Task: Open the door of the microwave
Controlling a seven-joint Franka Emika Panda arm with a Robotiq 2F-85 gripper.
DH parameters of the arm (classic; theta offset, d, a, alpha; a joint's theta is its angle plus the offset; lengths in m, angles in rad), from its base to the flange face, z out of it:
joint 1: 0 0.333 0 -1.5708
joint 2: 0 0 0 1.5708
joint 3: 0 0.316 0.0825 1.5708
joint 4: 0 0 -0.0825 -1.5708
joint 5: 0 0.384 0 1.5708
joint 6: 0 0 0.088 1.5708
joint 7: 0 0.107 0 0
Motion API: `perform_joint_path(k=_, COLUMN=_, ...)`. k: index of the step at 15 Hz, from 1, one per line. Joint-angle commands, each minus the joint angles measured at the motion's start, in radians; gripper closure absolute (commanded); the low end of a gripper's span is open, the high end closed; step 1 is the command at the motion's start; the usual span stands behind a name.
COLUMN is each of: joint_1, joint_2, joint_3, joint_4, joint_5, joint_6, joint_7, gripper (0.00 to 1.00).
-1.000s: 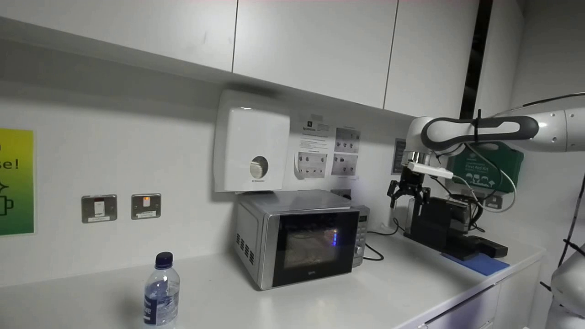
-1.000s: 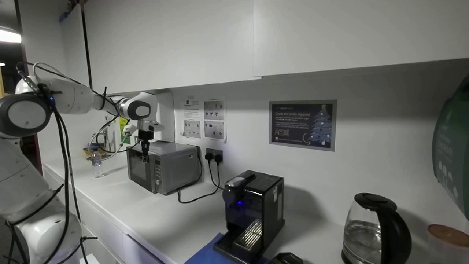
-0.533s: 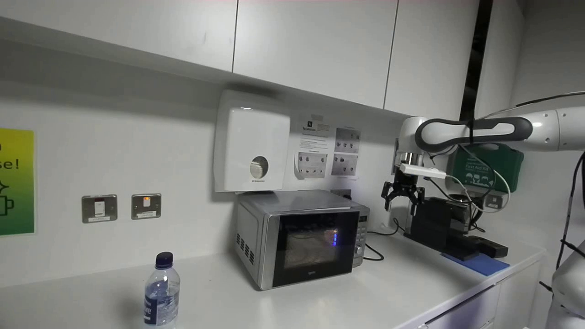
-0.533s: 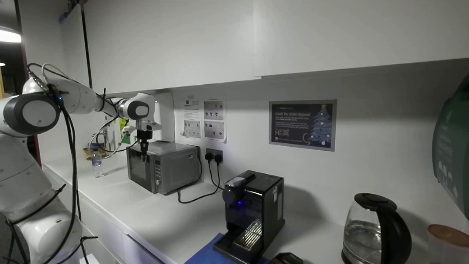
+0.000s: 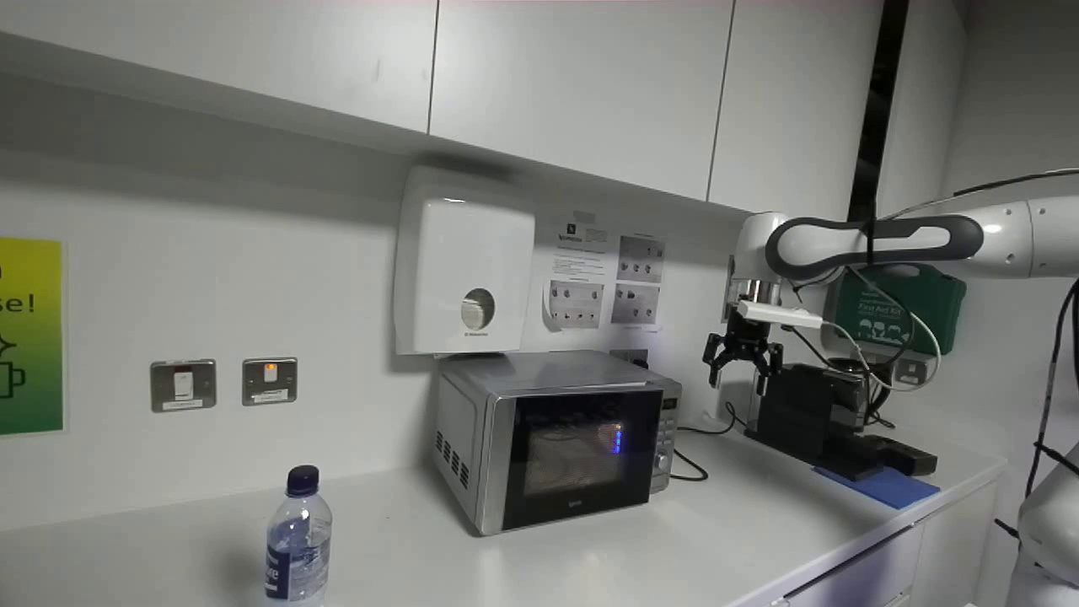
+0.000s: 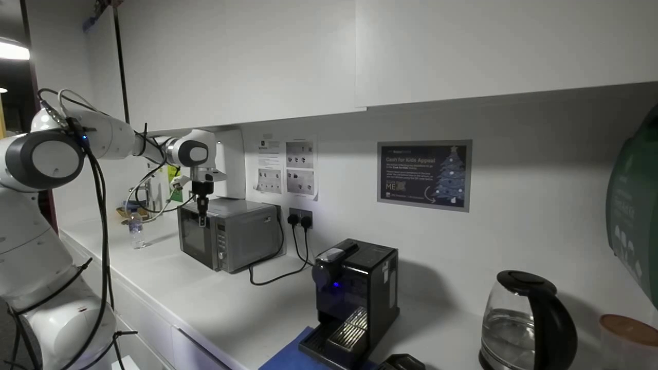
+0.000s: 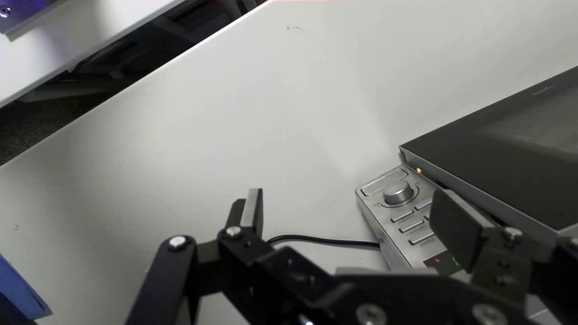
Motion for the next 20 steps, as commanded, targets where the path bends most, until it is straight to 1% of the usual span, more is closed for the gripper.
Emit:
perform_joint_path(k=1, joint_1=0.02, joint_2=0.003, joint_3=-0.017, joint_4=0.002, joint_5=-0.006, joint_6=-0.001, joint_7=0.005, gripper=0.0)
perform_joint_path(k=4, joint_1=0.02, joint_2=-0.002, joint_3=-0.007, joint_4=0.004, joint_5=-0.012, joint_6=0.002, joint_7=0.042, gripper=0.0)
perform_joint_path(k=9, joint_1=0.04, joint_2=-0.009, joint_3=0.001, joint_4=0.011, joint_5=-0.002, joint_6=0.001, joint_7=0.092, gripper=0.0)
perform_joint_path(k=17, joint_1=0.08, joint_2=-0.004, joint_3=0.004, joint_4=0.029, joint_5=0.022, joint_6=0.01, joint_7=0.107, gripper=0.0)
perform_joint_path(k=20, joint_1=0.077, joint_2=0.002, joint_3=0.014, joint_4=0.042, joint_5=0.013, joint_6=0.024, joint_7=0.158, gripper=0.0)
